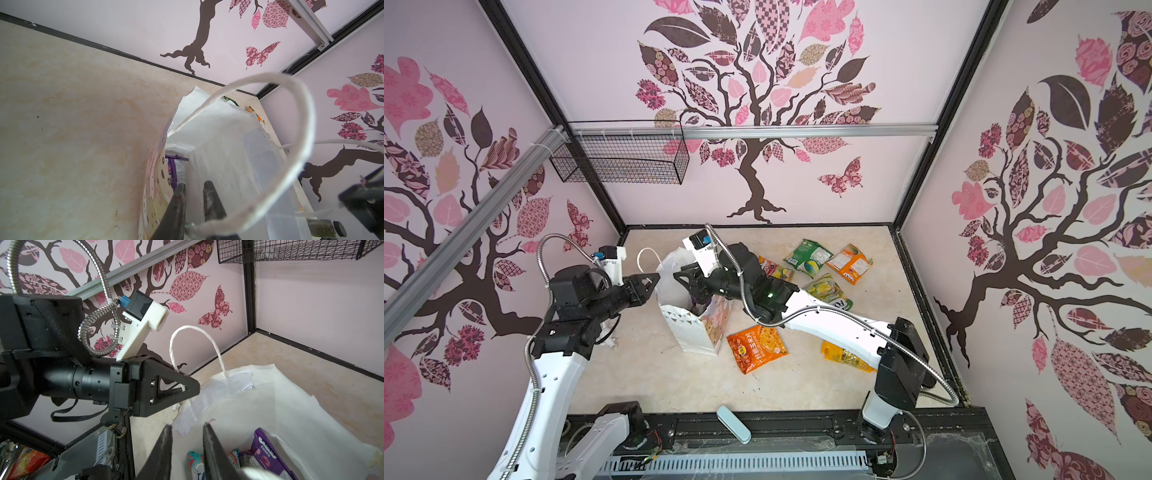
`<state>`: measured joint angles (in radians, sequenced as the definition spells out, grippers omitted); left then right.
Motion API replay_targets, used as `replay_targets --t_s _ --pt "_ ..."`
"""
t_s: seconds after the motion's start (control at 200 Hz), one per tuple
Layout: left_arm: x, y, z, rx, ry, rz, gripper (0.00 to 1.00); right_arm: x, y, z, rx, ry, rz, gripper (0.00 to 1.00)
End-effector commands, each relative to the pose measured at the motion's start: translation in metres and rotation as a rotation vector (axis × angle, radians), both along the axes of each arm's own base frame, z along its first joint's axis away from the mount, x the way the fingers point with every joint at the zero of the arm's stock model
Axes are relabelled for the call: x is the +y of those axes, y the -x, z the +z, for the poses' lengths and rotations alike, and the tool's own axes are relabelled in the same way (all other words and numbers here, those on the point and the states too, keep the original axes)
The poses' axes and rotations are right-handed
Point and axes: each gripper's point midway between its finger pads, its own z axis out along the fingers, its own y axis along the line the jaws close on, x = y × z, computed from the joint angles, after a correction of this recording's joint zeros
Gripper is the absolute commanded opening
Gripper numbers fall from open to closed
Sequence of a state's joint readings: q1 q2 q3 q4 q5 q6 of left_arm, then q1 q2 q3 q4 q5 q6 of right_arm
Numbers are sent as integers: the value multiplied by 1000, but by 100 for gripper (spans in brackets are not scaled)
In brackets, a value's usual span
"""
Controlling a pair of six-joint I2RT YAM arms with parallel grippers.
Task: Place the snacks into the paper bag
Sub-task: Place the snack in the paper bag, then pick up the snack at the center of the table.
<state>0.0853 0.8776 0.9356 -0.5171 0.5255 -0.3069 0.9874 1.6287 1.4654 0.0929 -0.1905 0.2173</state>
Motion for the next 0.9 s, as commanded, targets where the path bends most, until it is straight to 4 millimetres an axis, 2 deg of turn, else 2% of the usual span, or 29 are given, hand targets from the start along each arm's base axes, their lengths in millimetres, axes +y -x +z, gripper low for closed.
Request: replay_targets --t_s 0.0,0.135,0.23,0.39,0.54,0.72,0.895 --pt "1 0 -5 -5 -2 -1 20 -26 18 50 -114 -38 -1 29" --pt "1 0 -5 -3 -3 -1 20 -60 19 63 -173 -33 -102 31" --pt "2 0 -5 -3 -9 5 20 -87 15 58 -186 -4 -185 31" --pt "2 0 -5 -4 -10 5 20 -138 3 40 -185 54 -337 29" --pt "2 1 -6 1 -9 3 20 -170 -5 6 -125 154 -419 32" --pt "2 0 -5 -2 -12 5 20 -187 -8 -39 -10 196 -448 34" --pt "2 0 -5 -2 -11 2 20 -205 -18 -91 132 272 -471 43"
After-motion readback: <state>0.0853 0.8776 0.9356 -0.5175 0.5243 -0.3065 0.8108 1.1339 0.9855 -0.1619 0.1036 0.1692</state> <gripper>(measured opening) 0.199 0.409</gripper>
